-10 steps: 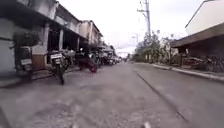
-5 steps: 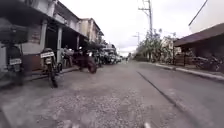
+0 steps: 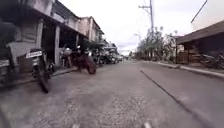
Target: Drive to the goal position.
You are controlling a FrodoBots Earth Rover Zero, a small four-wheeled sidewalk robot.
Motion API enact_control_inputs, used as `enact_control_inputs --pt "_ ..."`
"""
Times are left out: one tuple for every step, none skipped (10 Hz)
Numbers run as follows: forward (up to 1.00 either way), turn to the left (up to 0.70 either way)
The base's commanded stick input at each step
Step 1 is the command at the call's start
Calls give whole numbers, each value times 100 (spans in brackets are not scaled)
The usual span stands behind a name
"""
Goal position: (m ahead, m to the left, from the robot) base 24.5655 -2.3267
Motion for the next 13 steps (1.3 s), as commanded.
enact_control_inputs --pt "70 0" --pt "70 0" --pt "70 0" --pt "70 0" --pt "70 0" --pt "70 0" --pt "70 0" --pt "70 0" --pt "70 0" --pt "70 -34" --pt "70 -23" --pt "70 -12" --pt "70 0"
